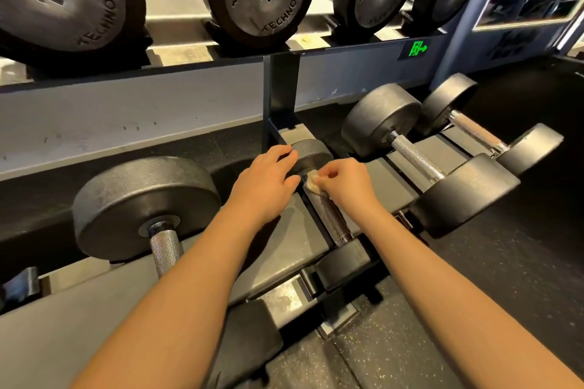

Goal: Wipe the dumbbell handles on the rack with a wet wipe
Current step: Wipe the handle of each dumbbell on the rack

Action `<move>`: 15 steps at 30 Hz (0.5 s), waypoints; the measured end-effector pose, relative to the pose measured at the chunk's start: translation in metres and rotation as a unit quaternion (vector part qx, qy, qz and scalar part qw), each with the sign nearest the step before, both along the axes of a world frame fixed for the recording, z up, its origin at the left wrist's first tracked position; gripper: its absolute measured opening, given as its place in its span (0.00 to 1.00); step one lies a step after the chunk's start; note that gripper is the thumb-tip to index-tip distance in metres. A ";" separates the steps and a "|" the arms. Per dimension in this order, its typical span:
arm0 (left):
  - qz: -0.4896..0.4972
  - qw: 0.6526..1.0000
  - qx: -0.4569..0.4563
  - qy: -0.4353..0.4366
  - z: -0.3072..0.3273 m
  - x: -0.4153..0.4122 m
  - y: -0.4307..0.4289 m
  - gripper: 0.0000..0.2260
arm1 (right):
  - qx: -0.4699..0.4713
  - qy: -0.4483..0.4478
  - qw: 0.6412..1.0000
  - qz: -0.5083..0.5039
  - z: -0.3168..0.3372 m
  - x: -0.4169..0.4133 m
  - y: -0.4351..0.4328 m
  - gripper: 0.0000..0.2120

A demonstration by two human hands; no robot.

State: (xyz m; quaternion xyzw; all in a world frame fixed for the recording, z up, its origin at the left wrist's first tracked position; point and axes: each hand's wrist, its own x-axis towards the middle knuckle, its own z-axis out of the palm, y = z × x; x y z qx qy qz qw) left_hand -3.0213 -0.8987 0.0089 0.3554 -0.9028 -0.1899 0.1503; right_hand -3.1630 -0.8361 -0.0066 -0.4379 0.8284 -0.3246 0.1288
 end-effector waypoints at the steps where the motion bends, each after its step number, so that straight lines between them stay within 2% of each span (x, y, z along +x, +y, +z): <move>1: -0.001 1.000 0.000 0.001 0.001 0.000 0.000 0.23 | -0.011 -0.007 1.000 0.006 0.000 0.000 -0.003 0.05; 4: -0.004 1.000 0.001 0.000 0.001 0.001 0.000 0.23 | 0.002 -0.027 0.999 0.039 0.001 -0.005 0.008 0.06; 8: -0.008 1.000 0.004 0.001 0.000 0.001 -0.002 0.23 | 0.090 -0.045 0.994 0.047 -0.002 -0.013 0.043 0.05; 15: -0.003 1.000 0.004 0.002 -0.001 0.001 -0.001 0.24 | -0.026 -0.008 0.999 0.032 -0.001 -0.003 -0.005 0.06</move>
